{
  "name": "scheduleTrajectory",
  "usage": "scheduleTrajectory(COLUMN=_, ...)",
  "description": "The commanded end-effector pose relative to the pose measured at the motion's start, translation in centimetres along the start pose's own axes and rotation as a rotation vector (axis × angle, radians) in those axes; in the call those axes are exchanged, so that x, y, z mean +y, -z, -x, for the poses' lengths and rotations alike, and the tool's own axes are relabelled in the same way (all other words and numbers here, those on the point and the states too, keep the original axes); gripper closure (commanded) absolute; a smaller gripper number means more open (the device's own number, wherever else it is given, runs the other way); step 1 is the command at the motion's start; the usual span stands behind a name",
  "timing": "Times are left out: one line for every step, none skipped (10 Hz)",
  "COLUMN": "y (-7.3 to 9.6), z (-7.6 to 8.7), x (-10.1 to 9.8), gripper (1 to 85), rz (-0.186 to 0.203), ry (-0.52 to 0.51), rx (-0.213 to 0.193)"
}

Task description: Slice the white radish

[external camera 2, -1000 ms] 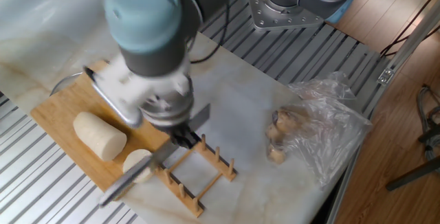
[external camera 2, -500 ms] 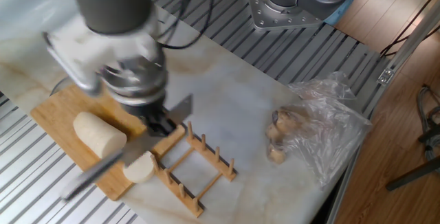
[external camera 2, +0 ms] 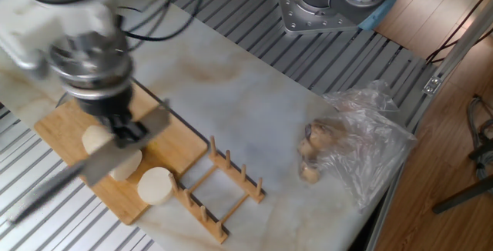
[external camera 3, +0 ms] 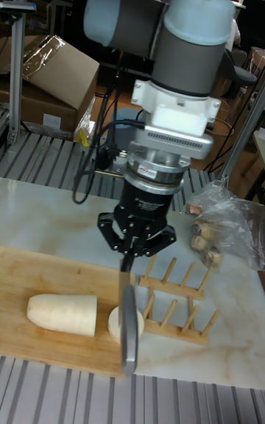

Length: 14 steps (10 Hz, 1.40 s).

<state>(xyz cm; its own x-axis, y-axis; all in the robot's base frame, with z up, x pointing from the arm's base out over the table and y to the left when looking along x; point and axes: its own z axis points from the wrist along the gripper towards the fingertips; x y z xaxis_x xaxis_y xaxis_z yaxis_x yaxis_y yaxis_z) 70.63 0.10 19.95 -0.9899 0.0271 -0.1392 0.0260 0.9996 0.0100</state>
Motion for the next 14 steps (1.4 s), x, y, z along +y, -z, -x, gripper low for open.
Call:
scheduleTrajectory(y=-1.2, z=1.4, x=-3.3, gripper=84.3, rz=-0.001, ry=0.053, rx=-0.01)
scheduleTrajectory(y=-1.6, z=1.7, x=-3.9, gripper=84.3, rz=0.007, ry=0.072, rx=-0.01)
scheduleTrajectory(y=-1.9, z=1.9, x=-4.6, gripper=84.3, rz=0.01, ry=0.091, rx=-0.01)
scheduleTrajectory(y=-2.2, z=2.2, x=-5.2, gripper=84.3, rz=0.015, ry=0.109, rx=-0.016)
scheduleTrajectory(y=-2.8, z=2.4, x=-5.3, gripper=84.3, rz=0.047, ry=0.115, rx=-0.028)
scheduleTrajectory(y=-3.3, z=2.4, x=-5.2, gripper=84.3, rz=0.07, ry=0.109, rx=-0.03)
scheduleTrajectory(y=-3.6, z=2.3, x=-5.1, gripper=84.3, rz=0.074, ry=0.107, rx=-0.026)
scheduleTrajectory(y=-3.9, z=2.0, x=-5.0, gripper=84.3, rz=0.078, ry=0.101, rx=-0.013)
scheduleTrajectory(y=-4.3, z=2.1, x=-4.9, gripper=84.3, rz=0.079, ry=0.104, rx=-0.013)
scheduleTrajectory(y=-4.8, z=2.1, x=-4.8, gripper=84.3, rz=0.079, ry=0.101, rx=-0.01)
scheduleTrajectory(y=-5.2, z=1.9, x=-4.7, gripper=84.3, rz=0.074, ry=0.102, rx=-0.002)
scheduleTrajectory(y=-5.5, z=1.7, x=-4.7, gripper=84.3, rz=0.071, ry=0.103, rx=0.007)
scheduleTrajectory(y=-5.6, z=1.4, x=-4.7, gripper=84.3, rz=0.073, ry=0.104, rx=0.016)
scheduleTrajectory(y=-5.6, z=1.3, x=-4.7, gripper=84.3, rz=0.076, ry=0.101, rx=0.019)
